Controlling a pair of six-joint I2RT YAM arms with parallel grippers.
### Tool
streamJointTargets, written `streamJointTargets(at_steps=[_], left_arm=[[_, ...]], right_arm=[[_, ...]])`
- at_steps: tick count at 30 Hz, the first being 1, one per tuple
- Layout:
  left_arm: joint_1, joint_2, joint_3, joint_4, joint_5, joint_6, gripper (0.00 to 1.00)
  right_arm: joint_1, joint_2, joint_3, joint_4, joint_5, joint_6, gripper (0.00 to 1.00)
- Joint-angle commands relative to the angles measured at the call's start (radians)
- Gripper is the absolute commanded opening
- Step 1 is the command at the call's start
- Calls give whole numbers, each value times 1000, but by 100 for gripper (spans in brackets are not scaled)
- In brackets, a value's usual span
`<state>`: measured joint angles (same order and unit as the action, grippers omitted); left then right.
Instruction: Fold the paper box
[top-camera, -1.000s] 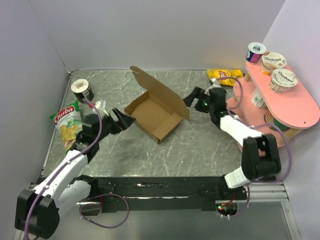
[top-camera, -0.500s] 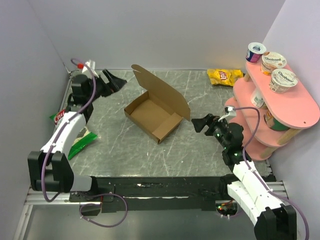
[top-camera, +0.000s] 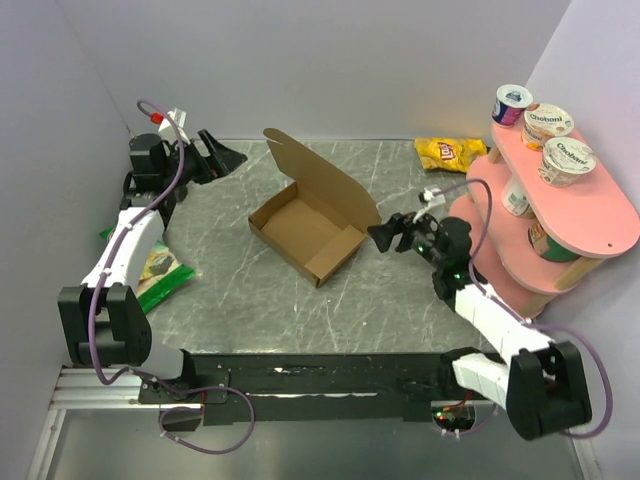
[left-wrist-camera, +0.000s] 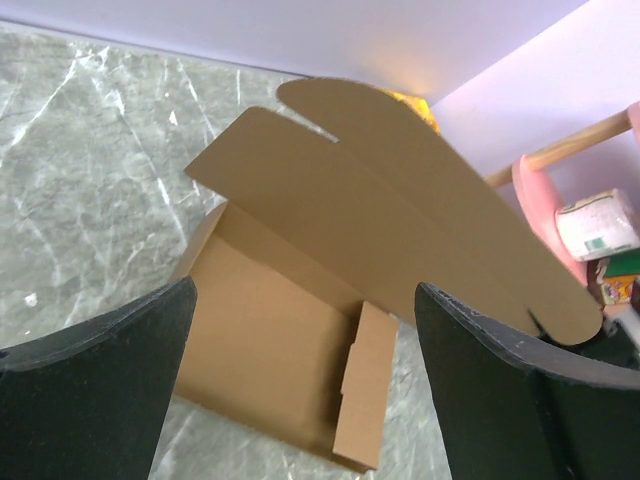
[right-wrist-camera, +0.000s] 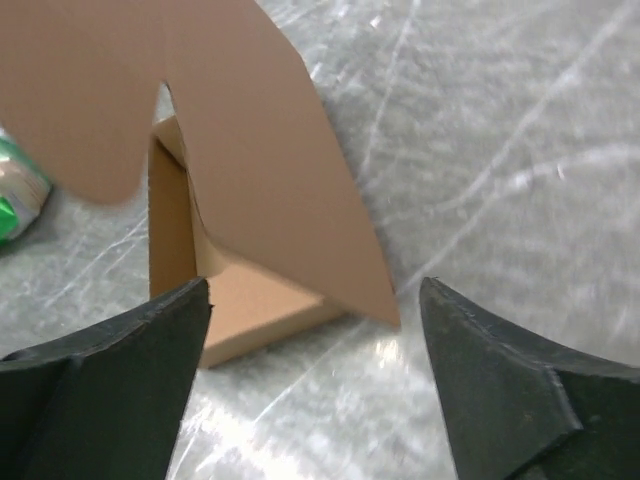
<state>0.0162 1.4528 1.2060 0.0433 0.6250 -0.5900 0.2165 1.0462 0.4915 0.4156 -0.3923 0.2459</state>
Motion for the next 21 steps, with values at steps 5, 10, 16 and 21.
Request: streamJointTargets(at_steps=[5,10,16,21], left_arm=[[21,-25,-19,-17,42,94,96],[21,-64,-57,-40,39,140,96],[21,-161,-158,13,91,44,96],[21,-284,-269,86,104,18,96]], right_arm=[[86,185,176,101,-43,-134,62],[87,236,206,109,-83,-161,43],[81,265,248,52,-202,-237,17],[69,275,303,-60,-330,-339,9]])
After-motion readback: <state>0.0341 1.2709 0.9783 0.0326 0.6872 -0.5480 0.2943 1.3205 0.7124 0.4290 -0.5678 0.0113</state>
